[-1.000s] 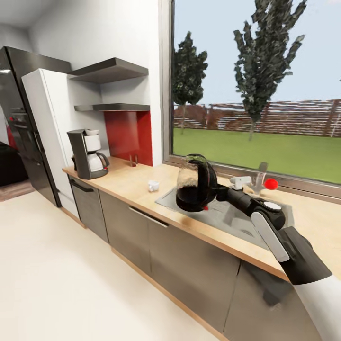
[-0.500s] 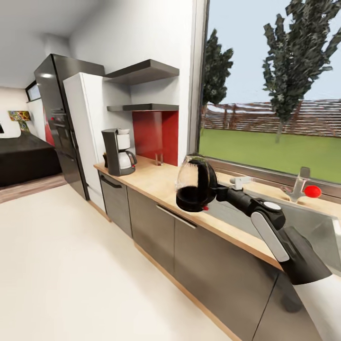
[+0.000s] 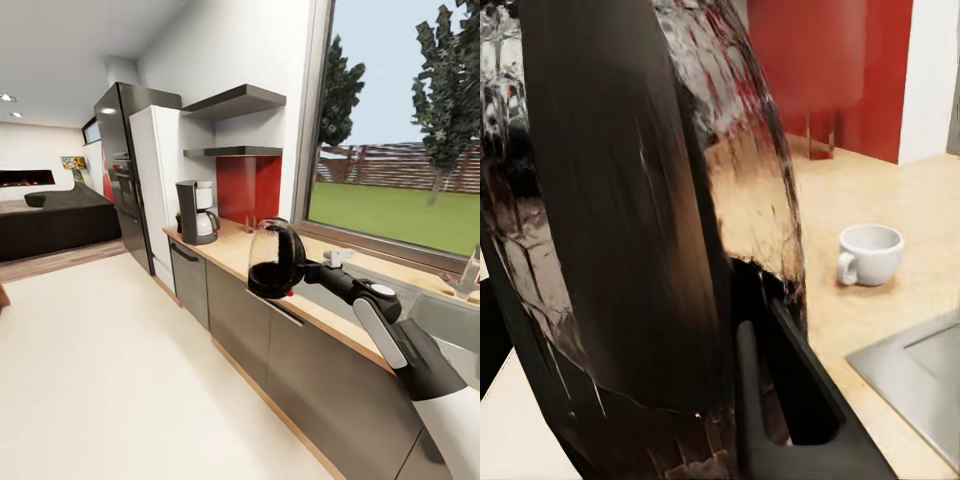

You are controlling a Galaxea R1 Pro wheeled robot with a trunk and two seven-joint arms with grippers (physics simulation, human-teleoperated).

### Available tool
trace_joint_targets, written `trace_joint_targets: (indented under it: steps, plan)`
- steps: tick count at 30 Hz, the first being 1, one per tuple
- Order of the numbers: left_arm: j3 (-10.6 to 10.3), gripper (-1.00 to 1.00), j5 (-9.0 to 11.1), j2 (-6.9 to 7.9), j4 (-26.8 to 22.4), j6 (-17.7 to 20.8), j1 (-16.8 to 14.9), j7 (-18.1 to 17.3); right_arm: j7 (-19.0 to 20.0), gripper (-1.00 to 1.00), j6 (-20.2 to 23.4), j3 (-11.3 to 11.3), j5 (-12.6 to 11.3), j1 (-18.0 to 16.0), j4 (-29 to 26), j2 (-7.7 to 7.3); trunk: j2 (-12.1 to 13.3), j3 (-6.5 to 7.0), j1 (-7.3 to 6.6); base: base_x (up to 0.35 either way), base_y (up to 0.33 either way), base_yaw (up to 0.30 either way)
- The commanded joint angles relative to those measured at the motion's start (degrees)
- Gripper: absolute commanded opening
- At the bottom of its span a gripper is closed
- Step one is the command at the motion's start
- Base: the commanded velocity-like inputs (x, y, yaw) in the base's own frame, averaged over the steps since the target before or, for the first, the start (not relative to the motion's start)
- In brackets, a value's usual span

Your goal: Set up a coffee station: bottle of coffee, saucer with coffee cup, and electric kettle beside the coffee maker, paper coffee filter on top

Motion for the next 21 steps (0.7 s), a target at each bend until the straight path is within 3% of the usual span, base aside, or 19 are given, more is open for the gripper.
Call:
trace_joint_targets:
  steps: [1, 9, 21]
  plan:
    - [0.5, 1.0, -0.1, 0.02, 0.1, -0.1, -0.1, -0.3, 0.0, -1.0, 0.2, 0.0, -0.2, -0.1, -0.1, -0.05, 0.0, -0.07, 0.0, 0.019, 0.008, 0.268]
    - [2.0, 1.0, -0.1, 0.05, 0.1, -0.1, -0.1, -0.3, 0.0, -1.0, 0.2, 0.0, -0.2, -0.1, -0.1, -0.05, 0.0, -0.07, 0.0, 0.18, 0.156, 0.245]
    - [2.1, 1.0, -0.1, 0.05, 0.1, -0.1, -0.1, -0.3, 0.0, -1.0, 0.1, 0.0, -0.2, 0.0, -0.1, 0.0, 0.0, -0.07, 0.0, 0.268, 0.199, 0.025]
